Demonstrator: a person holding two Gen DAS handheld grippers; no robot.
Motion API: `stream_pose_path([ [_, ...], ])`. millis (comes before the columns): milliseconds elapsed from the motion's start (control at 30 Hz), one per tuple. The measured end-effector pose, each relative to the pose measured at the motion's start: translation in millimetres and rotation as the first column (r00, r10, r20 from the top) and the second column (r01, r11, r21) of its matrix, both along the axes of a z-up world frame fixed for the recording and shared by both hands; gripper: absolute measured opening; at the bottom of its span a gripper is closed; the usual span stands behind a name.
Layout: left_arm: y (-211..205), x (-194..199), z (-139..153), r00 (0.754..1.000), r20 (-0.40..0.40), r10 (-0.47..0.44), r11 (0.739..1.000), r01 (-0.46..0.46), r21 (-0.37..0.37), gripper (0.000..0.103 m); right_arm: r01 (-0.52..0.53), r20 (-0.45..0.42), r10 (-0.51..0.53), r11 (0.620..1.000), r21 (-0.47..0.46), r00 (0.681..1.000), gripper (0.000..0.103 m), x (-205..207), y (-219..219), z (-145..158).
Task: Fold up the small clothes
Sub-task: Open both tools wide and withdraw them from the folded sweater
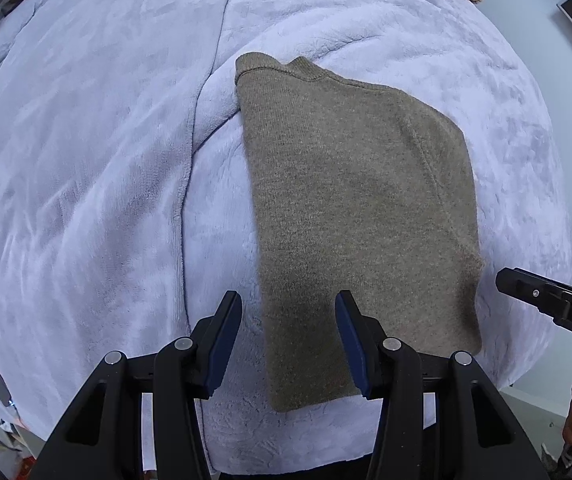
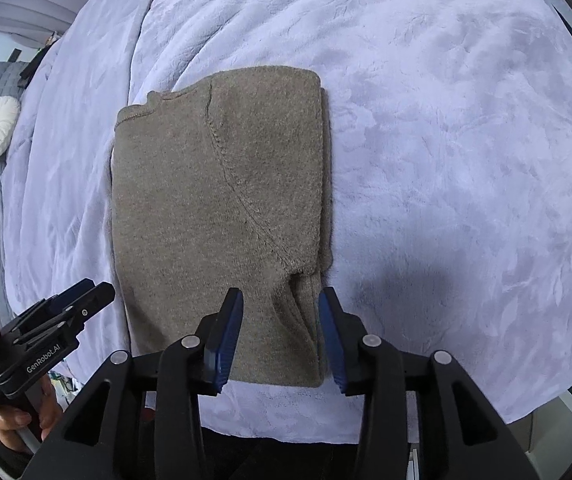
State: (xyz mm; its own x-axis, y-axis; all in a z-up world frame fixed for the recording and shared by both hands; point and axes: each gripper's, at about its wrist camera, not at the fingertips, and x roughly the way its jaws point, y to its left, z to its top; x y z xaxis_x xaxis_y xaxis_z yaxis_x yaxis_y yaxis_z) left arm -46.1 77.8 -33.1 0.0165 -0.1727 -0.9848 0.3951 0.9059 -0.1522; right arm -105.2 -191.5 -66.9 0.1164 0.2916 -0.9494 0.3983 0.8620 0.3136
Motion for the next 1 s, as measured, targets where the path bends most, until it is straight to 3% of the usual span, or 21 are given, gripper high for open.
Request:
stream_pose_path([
  [67,-2,2,3,1.000,0.007,0.003,1.000,-0.003,0.001,0.050,-0.005,0.004,0.005,1.000,-0.011,1.000,0.045,4,2,4],
  [167,-5,4,7,1.000,0.027,0.004,1.000,-0.005,0.031,0.051,-0.016,0.009,0.016,0.999,-0.032,1.000,0.056,11,7,8],
  [267,-5,5,11,0.998,0.061,0.002,0.999,-0.005,0.051,0.083,-0.026,0.015,0.026,0.998,-0.051,1.000,0.062,15,9,12],
  [533,-4,9,16,0.997,0.070,0.018,0.998,-0.022,0.052,0.083,-0.032,0.019,0.034,0.997,-0.075,0.999,0.079,20,13,16],
  [733,0,15,17,0.996,0.070,0.054,0.997,-0.057,0.046,0.084,-0.035,0.024,0.037,0.994,-0.104,0.999,0.085,22,16,20],
  [800,0,16,19,0.995,0.085,0.061,0.997,-0.065,0.046,0.103,-0.037,0.025,0.040,0.992,-0.123,0.999,0.087,24,16,21],
  [867,1,17,24,0.993,0.106,0.060,0.997,-0.064,0.044,0.103,-0.040,0.024,0.044,0.989,-0.142,0.999,0.091,25,17,22],
  [900,0,18,26,0.992,0.109,0.057,0.997,-0.062,0.046,0.103,-0.043,0.021,0.047,0.987,-0.153,0.999,0.103,25,17,23],
  [1000,-1,19,28,0.992,0.118,0.053,0.997,-0.059,0.054,0.103,-0.045,0.030,0.051,0.984,-0.174,0.998,0.103,26,18,24],
])
